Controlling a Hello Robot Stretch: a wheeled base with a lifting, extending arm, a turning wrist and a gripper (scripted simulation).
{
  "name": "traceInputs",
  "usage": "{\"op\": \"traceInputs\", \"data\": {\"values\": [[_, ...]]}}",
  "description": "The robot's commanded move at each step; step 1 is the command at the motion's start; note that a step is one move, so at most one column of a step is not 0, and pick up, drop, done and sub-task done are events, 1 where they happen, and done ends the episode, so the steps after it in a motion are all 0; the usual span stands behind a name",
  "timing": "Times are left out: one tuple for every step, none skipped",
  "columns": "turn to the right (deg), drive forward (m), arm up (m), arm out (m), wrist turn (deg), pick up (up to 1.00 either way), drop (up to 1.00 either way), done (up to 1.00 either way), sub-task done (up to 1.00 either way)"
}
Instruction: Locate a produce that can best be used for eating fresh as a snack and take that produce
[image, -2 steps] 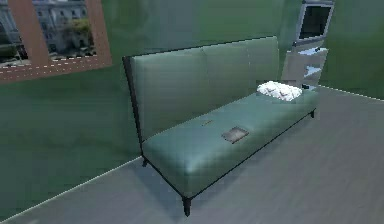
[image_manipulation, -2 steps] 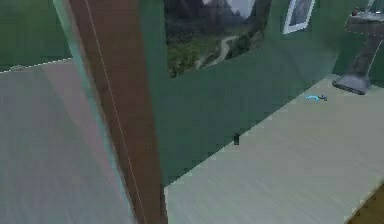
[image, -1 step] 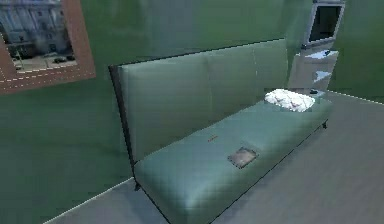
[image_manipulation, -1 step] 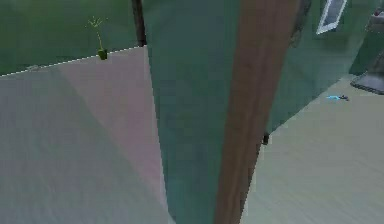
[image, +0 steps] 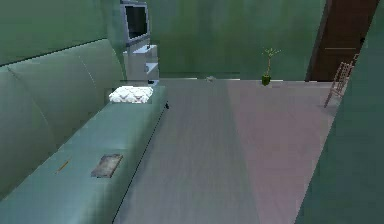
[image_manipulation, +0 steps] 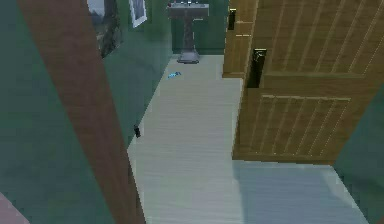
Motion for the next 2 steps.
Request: {"op": "traceInputs", "data": {"values": [[15.0,0.00,0.00,0.00,0.0,0.00,0.00,0.00,0.00],[0.0,0.35,0.00,0.00,0.0,0.00,0.00,0.00,0.00]]}}
